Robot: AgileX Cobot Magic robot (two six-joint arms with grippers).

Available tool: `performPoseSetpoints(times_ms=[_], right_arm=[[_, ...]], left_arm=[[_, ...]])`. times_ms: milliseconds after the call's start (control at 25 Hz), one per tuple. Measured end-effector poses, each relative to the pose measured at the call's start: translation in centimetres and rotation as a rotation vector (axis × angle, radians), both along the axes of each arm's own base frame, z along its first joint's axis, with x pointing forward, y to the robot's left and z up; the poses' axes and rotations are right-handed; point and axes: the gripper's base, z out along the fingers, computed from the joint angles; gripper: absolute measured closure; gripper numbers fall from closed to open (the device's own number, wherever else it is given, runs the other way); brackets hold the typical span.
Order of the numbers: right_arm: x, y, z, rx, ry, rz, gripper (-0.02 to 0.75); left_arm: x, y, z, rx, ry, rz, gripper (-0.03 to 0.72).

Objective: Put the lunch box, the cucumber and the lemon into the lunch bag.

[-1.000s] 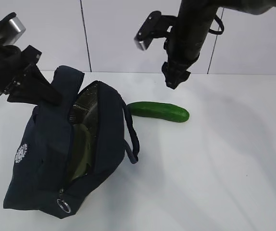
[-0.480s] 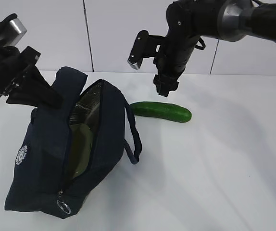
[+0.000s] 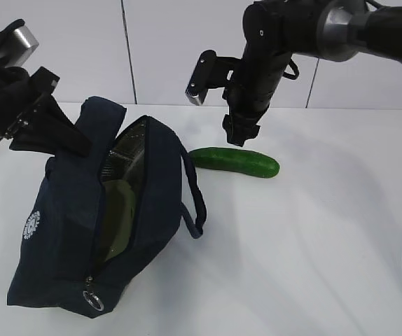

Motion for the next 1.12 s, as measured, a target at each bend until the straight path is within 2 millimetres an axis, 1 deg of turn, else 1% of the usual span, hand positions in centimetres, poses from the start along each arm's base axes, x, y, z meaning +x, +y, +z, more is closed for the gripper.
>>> performPoseSetpoints(times_ms=[80, 240, 320, 480, 680, 840, 960, 1120], right_arm=[[0.0, 0.1, -0.2, 0.006, 0.013, 0.005, 0.278], [0.1, 0.2, -1.6, -0.003, 0.047, 0.008, 0.278], [0.3, 0.1, -1.9, -0.006, 0.054, 0.003, 0.278], [1.1, -0.3, -1.9, 0.013, 0.05, -0.014, 0.278], [1.7, -0.9, -2.4, 0.033, 0.114, -0.04, 0.279], [1.3, -0.6, -2.5, 0.053, 0.164, 0.022, 0.279], [1.2, -0.4, -2.5, 0.058, 0.167, 0.084, 0.279], [1.2, -0.4, -2.4, 0.047, 0.161, 0.104, 0.279]], left_arm=[[0.0, 0.0, 0.0, 0.0, 0.0, 0.0, 0.683], [0.0, 0.0, 0.0, 0.0, 0.0, 0.0, 0.683], [0.0, 0.0, 0.0, 0.0, 0.0, 0.0, 0.683], [0.0, 0.0, 0.0, 0.0, 0.0, 0.0, 0.683], [0.0, 0.0, 0.0, 0.0, 0.0, 0.0, 0.683], [0.0, 0.0, 0.0, 0.0, 0.0, 0.0, 0.683], [0.0, 0.0, 0.0, 0.0, 0.0, 0.0, 0.683], [0.0, 0.0, 0.0, 0.0, -0.002, -0.002, 0.683]])
